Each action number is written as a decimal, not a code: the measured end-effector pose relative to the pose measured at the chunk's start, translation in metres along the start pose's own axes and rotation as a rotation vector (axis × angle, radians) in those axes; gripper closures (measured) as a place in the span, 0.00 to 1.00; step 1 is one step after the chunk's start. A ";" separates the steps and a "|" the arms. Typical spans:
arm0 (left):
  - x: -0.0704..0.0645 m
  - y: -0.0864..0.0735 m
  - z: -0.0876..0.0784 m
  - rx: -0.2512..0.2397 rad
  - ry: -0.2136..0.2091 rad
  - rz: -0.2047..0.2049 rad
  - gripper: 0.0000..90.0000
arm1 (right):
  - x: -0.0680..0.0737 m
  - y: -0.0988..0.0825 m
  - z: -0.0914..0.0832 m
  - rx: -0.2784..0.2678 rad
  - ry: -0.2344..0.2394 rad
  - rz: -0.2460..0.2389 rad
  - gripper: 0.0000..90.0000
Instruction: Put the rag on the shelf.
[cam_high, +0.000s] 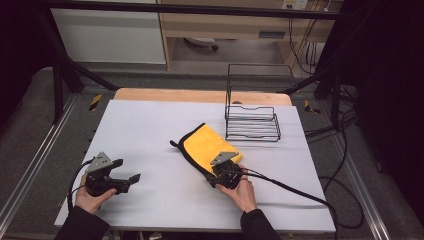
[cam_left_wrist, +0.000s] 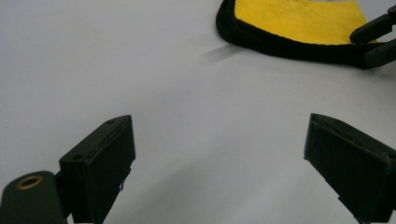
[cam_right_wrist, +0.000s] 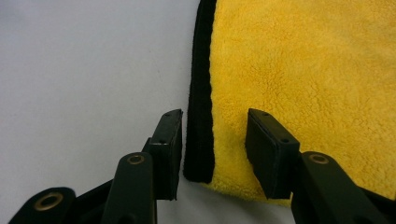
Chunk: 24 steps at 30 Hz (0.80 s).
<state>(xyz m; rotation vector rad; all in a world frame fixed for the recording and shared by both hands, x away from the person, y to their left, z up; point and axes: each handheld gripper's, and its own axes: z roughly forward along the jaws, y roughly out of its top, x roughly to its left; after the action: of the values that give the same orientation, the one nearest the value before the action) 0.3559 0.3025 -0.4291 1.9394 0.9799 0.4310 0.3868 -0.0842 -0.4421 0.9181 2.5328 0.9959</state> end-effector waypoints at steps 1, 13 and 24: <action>0.000 0.000 0.000 0.000 0.000 0.000 0.10 | 0.000 -0.001 0.001 -0.001 -0.011 -0.018 0.67; 0.000 0.000 0.000 0.000 -0.004 0.003 0.10 | -0.004 0.001 0.000 0.019 -0.026 -0.032 0.87; 0.000 0.000 0.000 0.003 -0.004 -0.001 0.11 | 0.016 0.015 -0.018 0.037 0.023 0.064 0.88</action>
<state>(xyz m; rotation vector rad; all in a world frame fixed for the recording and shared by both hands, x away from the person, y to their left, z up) 0.3558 0.3025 -0.4287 1.9422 0.9788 0.4248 0.3731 -0.0743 -0.4193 1.0095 2.5635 0.9862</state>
